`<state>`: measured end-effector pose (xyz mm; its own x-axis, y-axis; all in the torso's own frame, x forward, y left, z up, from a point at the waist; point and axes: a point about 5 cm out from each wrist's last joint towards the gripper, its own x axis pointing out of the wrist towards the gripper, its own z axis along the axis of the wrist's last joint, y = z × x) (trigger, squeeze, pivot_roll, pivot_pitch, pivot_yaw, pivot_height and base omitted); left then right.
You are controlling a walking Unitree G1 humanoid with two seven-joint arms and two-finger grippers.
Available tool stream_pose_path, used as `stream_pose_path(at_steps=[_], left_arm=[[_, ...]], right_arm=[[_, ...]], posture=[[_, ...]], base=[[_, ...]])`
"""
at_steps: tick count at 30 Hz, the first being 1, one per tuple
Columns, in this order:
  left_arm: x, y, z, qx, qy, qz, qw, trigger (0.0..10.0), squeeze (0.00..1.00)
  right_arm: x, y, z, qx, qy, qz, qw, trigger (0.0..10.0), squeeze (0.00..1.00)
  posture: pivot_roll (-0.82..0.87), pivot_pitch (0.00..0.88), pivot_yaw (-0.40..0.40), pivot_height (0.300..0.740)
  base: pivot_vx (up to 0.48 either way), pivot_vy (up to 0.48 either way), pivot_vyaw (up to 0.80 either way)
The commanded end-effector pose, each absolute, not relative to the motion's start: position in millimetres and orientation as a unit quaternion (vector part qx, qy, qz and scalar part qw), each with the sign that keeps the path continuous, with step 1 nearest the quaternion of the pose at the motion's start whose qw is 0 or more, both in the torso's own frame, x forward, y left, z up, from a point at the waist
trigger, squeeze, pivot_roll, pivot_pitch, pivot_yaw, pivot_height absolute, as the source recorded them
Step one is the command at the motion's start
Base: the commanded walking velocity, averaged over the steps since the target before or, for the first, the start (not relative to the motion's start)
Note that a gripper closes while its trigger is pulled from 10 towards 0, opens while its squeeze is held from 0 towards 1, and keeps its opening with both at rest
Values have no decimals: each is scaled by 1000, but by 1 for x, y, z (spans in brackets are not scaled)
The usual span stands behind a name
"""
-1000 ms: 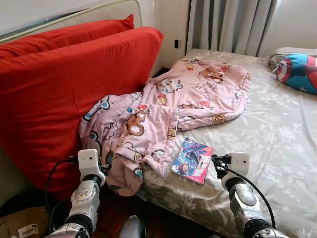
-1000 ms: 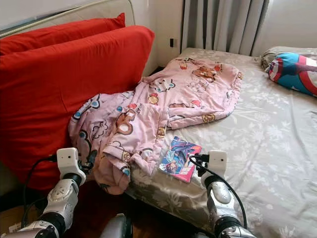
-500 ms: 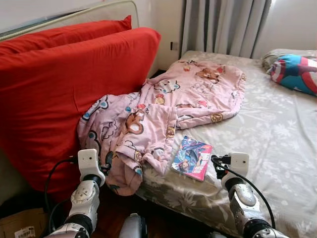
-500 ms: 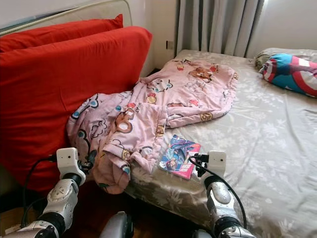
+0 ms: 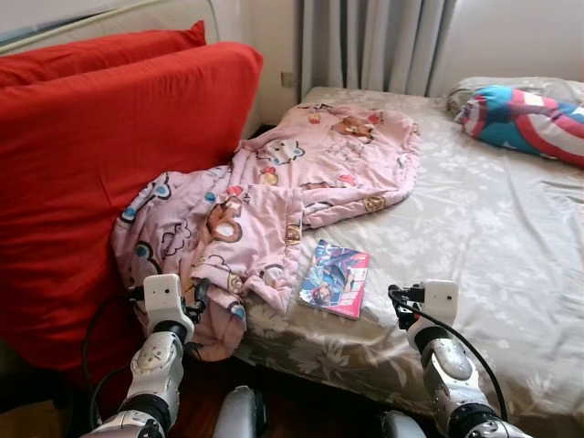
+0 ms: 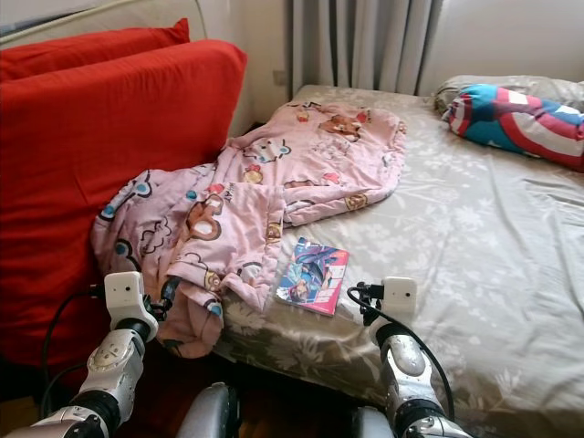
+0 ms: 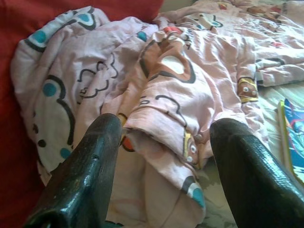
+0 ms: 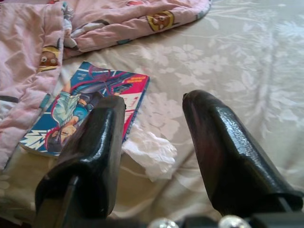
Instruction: Clean up the room
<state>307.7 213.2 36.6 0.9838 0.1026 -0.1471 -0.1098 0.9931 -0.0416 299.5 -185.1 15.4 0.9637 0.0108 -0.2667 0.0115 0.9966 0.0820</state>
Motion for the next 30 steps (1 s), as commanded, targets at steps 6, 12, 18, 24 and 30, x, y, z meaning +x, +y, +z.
stream_pose_path(at_steps=[6,12,18,24,30], left_arm=[[310,215,40,-22,69,53,996,10000,0],[311,215,40,-22,70,52,996,10000,0],[311,214,40,-22,71,52,996,10000,0],[311,214,40,-23,73,51,996,10000,0],[311,213,39,-23,75,49,996,10000,0]], right_arm=[[299,-183,15,32,133,5,991,10000,0],[297,-182,14,33,133,14,990,10000,0],[298,-180,15,36,130,17,991,10000,0],[300,-179,16,44,124,14,991,10000,0],[300,-181,16,43,127,4,991,10000,0]], posture=[[40,0,47,598],[41,0,47,598],[40,0,48,598],[40,0,47,598],[41,0,47,598]], base=[[0,0,0],[0,0,533],[0,0,800],[0,0,386],[0,0,0]])
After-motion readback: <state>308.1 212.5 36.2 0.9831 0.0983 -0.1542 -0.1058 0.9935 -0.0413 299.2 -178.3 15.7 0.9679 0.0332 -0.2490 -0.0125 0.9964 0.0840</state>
